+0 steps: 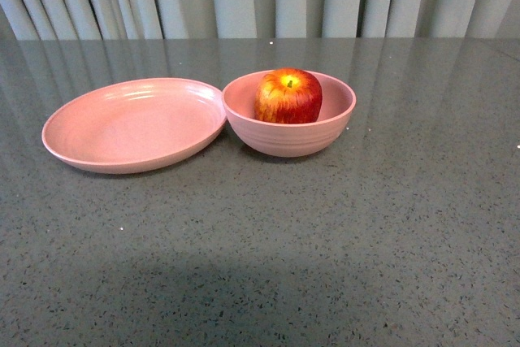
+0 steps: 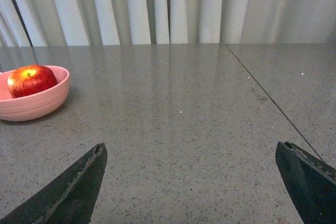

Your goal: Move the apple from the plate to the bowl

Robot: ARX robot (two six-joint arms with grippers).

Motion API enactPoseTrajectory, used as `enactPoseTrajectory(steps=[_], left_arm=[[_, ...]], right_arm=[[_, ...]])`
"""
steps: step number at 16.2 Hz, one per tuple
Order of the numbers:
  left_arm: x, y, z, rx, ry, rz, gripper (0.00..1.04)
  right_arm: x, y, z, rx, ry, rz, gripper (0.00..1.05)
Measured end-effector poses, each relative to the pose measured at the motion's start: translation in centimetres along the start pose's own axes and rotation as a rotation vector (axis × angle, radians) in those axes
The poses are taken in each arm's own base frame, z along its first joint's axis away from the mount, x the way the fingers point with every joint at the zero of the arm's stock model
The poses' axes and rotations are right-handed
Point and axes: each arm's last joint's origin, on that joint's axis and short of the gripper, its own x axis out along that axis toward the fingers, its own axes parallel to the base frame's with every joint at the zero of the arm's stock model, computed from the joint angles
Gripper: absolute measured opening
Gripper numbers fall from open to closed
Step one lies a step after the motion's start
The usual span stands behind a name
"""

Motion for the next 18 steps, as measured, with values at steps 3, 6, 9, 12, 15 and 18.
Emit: enactPoseTrajectory(steps=[3,6,9,12,15,18], left_arm=[[0.0,0.0,0.0,0.0,0.0,0.0,0.98],[0.0,0.0,0.0,0.0,0.0,0.0,0.98],[0.0,0.0,0.0,0.0,0.0,0.0,0.98],[0.0,0.0,0.0,0.0,0.0,0.0,0.98],[0.0,0.0,0.0,0.0,0.0,0.0,0.98],[0.0,0.0,0.0,0.0,0.0,0.0,0.98]], right_arm=[[0.0,0.0,0.0,0.0,0.0,0.0,0.98],[0.0,0.0,0.0,0.0,0.0,0.0,0.98],[0.0,0.0,0.0,0.0,0.0,0.0,0.98],[0.0,0.0,0.0,0.0,0.0,0.0,0.98],[0.0,0.0,0.0,0.0,0.0,0.0,0.98],[0.0,0.0,0.0,0.0,0.0,0.0,0.98]])
